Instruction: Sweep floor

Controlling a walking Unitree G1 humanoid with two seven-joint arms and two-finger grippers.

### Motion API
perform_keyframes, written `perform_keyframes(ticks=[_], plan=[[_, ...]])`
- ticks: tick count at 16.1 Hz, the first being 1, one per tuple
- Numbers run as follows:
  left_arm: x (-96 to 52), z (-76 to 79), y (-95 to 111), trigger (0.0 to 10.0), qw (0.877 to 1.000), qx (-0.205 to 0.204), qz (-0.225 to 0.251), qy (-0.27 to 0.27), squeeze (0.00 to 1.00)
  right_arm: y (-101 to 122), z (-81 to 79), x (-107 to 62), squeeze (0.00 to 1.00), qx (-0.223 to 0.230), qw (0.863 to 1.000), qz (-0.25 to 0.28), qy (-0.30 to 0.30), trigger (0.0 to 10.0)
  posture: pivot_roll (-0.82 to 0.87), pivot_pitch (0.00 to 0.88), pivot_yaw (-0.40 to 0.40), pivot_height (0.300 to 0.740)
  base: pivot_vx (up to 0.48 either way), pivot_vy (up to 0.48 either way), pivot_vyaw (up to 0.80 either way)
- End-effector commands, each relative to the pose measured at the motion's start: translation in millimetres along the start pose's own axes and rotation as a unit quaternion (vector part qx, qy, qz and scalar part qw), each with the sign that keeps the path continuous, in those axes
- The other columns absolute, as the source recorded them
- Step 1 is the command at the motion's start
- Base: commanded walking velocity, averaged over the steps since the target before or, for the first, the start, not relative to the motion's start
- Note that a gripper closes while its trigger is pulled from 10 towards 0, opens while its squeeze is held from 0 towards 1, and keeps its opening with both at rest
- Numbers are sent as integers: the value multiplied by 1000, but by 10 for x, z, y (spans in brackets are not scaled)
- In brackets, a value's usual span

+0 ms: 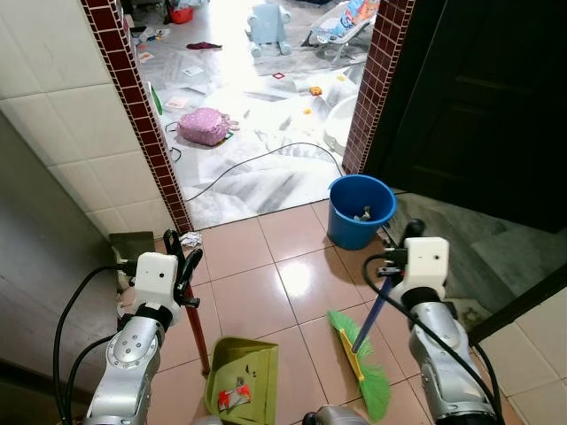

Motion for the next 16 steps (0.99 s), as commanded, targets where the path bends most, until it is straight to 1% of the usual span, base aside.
perform_keyframes(ticks=[1,6,16], plan=[[-55,-73,-110,10000,999,13,-28,15,0,-21,1,-12,0,6,1000,-8,4,10000,-82,0,22,740,0,0,0],[-69,-88,-114,10000,999,13,-29,18,0,-44,1,-23,0,11,1000,-15,4,10000,-80,0,21,740,0,0,0],[-68,-103,-120,10000,999,13,-30,20,0,-59,9,-13,0,4,1000,-20,0,10000,-83,0,21,740,0,0,0]])
Point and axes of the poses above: a point about 5 cm out from each wrist's last joint towards the gripper, its own x axis pointing out of the wrist towards the gripper, its own y axis along the axis of the wrist's last joint, z = x × y, the point moved 3 cm from there along x, pointing out of the wrist towards the gripper, and after that the axes turned 12 degrees about -x, right-handed, at the moved point
